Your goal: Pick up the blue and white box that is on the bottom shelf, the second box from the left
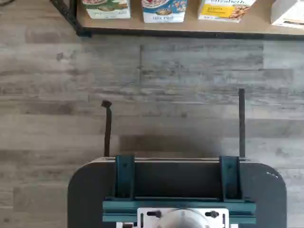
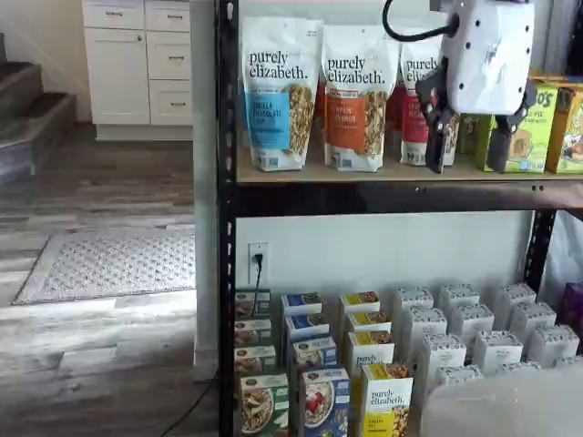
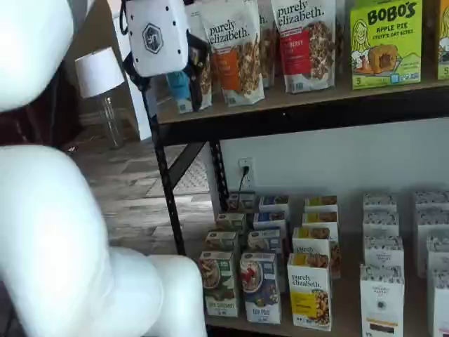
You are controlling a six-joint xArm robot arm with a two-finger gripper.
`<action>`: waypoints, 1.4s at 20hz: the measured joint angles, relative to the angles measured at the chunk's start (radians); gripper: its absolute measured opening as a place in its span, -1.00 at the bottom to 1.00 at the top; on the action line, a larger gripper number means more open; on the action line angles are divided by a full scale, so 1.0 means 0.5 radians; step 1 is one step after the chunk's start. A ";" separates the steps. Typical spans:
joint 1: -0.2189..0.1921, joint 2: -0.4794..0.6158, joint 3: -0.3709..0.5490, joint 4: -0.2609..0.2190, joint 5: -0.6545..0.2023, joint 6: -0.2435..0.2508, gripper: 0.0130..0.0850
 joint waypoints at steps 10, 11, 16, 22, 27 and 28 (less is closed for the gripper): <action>-0.030 -0.115 0.123 0.036 -0.233 -0.022 1.00; -0.026 -0.115 0.131 0.030 -0.242 -0.020 1.00; -0.026 -0.119 0.180 0.028 -0.294 -0.023 1.00; 0.021 -0.131 0.303 0.000 -0.409 0.013 1.00; 0.068 -0.151 0.445 -0.007 -0.531 0.054 1.00; 0.075 -0.152 0.475 -0.004 -0.555 0.062 1.00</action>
